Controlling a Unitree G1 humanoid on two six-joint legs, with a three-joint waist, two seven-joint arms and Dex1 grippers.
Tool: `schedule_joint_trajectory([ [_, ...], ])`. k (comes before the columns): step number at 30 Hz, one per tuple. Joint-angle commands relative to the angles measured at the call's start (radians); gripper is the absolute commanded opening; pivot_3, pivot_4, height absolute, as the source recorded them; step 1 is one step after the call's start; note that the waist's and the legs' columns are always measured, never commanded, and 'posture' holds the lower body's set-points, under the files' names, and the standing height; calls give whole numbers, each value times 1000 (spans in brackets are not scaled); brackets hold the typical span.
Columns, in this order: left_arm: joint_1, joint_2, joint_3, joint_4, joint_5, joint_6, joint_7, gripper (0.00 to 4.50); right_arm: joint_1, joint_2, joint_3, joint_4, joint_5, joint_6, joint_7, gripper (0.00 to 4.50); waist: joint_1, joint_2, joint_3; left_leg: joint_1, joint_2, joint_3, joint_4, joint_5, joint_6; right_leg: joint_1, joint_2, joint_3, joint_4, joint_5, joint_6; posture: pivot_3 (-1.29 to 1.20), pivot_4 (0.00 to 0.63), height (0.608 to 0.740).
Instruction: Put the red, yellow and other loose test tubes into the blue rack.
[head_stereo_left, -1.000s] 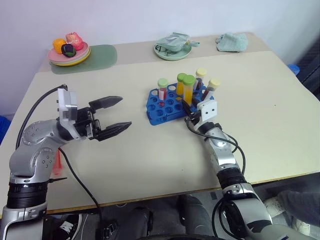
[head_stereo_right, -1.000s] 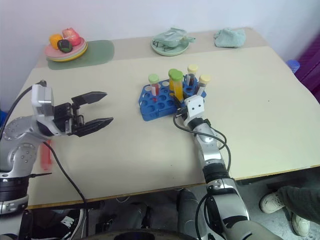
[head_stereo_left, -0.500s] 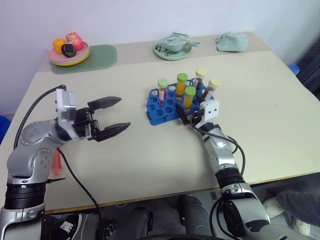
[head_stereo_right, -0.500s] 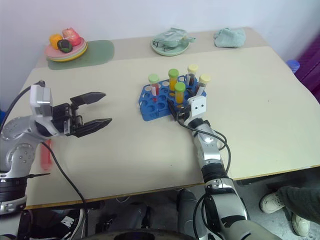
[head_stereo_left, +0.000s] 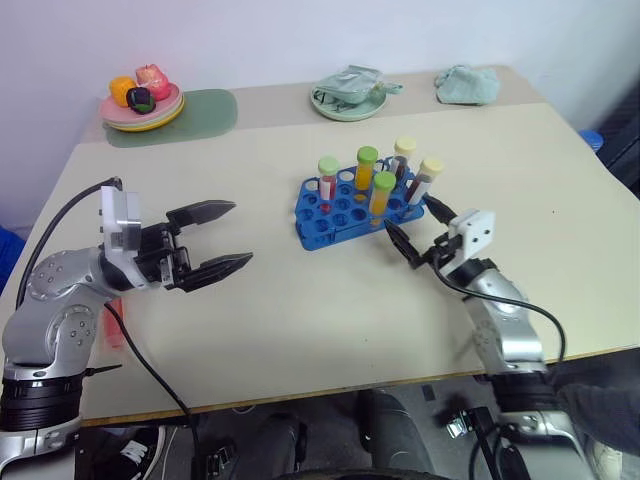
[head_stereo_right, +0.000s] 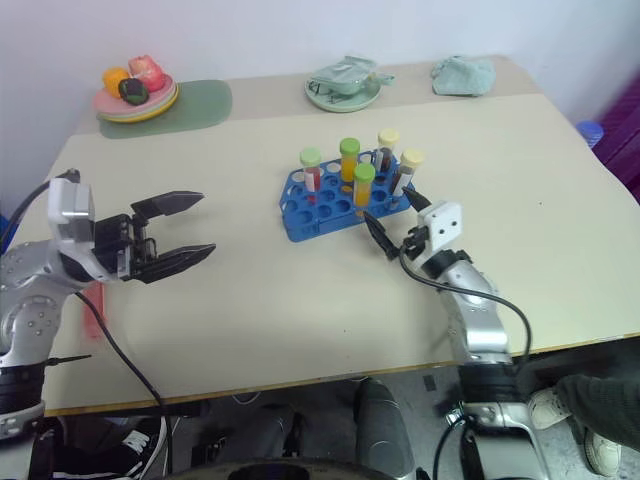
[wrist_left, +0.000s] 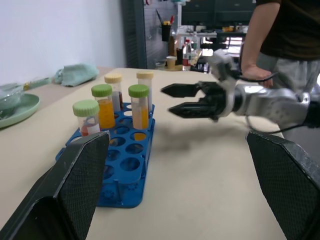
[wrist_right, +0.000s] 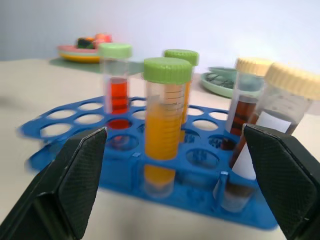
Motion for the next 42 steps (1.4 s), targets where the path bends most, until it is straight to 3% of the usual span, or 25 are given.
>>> schedule_joint_trajectory([
  [1, 7, 19, 40, -43, -20, 13, 19, 4500, 9, -110, -101, -164, 183, 160, 82, 4425, 12, 0, 0, 0, 0, 1, 0, 0, 0, 0, 0, 1, 0, 0, 0, 0, 150, 740],
  [5, 31, 55, 50, -113, -46, 113, 96, 4500, -32, -255, -153, -308, 463, 418, 201, 4425, 17, 0, 0, 1, 0, 1, 0, 0, 1, 1, 0, 1, -1, 0, 0, 0, 150, 740],
  [9, 43, 100, 89, -212, -117, 230, 192, 4500, -95, -348, -154, -327, 561, 510, 335, 4425, 18, 0, 0, 1, 1, 1, 0, -1, 1, 2, 0, 1, -1, 0, 0, 0, 150, 740],
  [18, 188, 277, 327, -419, -316, 597, 499, 4500, -189, -362, -66, -281, 517, 505, 554, 4425, 18, -1, 1, 2, 1, 1, 0, -1, 2, 2, 0, 1, -1, 0, 0, 0, 150, 740],
  [24, 312, 337, 532, -464, -353, 800, 676, 4500, -230, -334, -18, -275, 496, 504, 599, 4425, 20, -1, 1, 2, 1, 1, 0, -1, 1, 2, 0, 1, -1, 0, 0, 0, 150, 740],
  [30, 350, 399, 672, -414, -438, 1065, 818, 4500, -250, -345, -9, -240, 476, 505, 663, 4425, 23, -1, 1, 2, 1, 1, 0, -1, 1, 2, 0, 1, -1, 0, 0, 0, 150, 740],
  [35, 336, 496, 776, -247, -478, 1296, 880, 4500, -234, -410, 1, -229, 457, 507, 793, 4425, 22, 0, 1, 3, 1, 1, -1, -2, 1, 2, 0, 1, 0, 0, 0, 0, 150, 740],
  [39, 377, 590, 806, -94, -567, 1315, 945, 4500, -250, -407, -3, -235, 465, 527, 798, 4425, 16, 0, 1, 4, 1, 1, -2, -2, 0, 2, 0, 1, 0, 0, 0, 0, 150, 740],
  [42, 364, 677, 755, 25, -625, 1315, 971, 4500, -259, -395, -5, -274, 488, 550, 776, 4425, 18, 0, 2, 4, 1, 1, -2, -2, -1, 1, 1, 1, 0, 0, 0, 0, 150, 740],
])
